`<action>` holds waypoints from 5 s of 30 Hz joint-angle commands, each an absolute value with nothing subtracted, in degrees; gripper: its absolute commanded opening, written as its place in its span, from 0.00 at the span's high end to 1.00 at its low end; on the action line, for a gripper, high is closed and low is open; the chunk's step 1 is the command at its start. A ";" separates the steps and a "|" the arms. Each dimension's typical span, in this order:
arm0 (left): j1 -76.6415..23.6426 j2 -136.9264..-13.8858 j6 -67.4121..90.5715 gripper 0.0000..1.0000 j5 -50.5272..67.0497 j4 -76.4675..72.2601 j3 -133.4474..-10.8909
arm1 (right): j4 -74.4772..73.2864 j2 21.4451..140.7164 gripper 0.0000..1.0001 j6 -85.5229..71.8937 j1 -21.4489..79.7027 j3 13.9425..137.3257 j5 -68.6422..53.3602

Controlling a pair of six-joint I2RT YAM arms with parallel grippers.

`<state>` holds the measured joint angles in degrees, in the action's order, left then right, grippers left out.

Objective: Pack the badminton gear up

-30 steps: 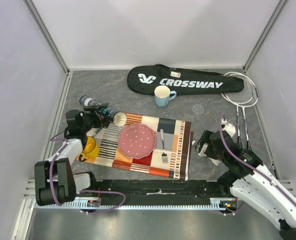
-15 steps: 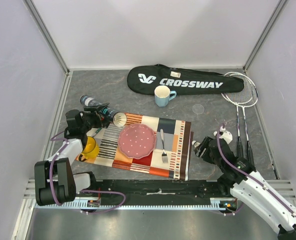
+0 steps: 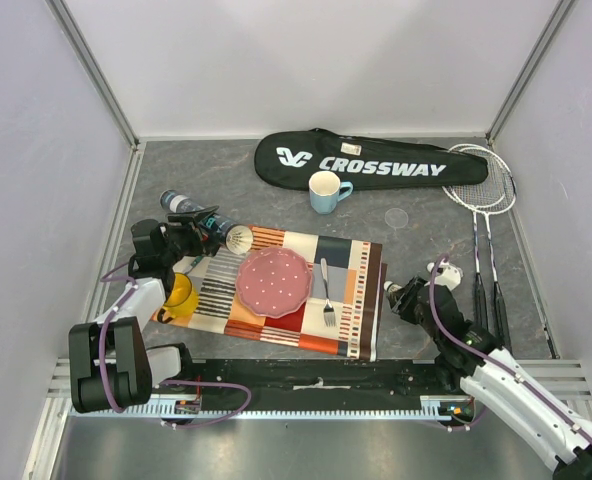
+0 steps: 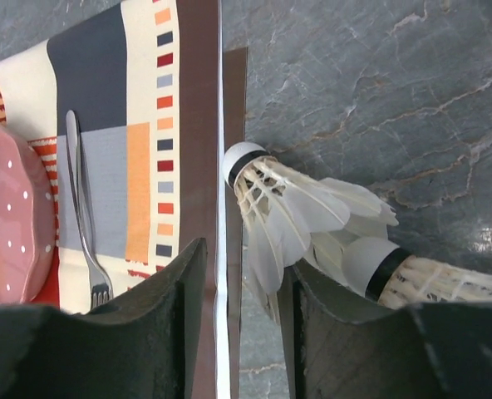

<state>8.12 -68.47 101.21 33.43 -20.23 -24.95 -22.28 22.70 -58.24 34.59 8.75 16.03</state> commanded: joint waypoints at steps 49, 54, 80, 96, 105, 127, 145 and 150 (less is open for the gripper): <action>7.82 -66.27 100.37 0.98 34.63 -21.01 -24.96 | -12.13 91.40 1.00 -26.63 64.60 82.26 13.53; 7.74 -65.74 100.46 0.98 34.72 -20.83 -25.05 | -11.25 96.06 1.00 -26.46 64.60 86.21 13.62; 7.38 -64.69 101.86 0.98 35.42 -21.09 -24.87 | -10.28 100.73 0.53 -24.34 63.37 90.88 8.53; 7.47 -66.27 101.78 0.98 35.24 -21.88 -25.40 | -12.31 88.15 0.62 -24.96 62.05 81.39 5.80; 7.47 -66.00 101.87 0.98 35.68 -22.06 -25.58 | -17.56 81.85 0.69 -26.01 57.67 75.26 16.33; 7.47 -70.84 104.15 0.98 40.52 -30.59 -24.52 | -32.45 58.17 0.03 -35.33 -17.47 40.17 -4.37; 7.47 -67.41 102.57 0.98 40.25 -26.46 -25.31 | -12.84 63.19 0.47 -34.10 -18.81 28.48 -12.56; 7.38 -67.06 102.22 0.98 40.08 -25.93 -25.66 | -8.62 65.03 0.64 -33.58 -18.63 27.69 -13.36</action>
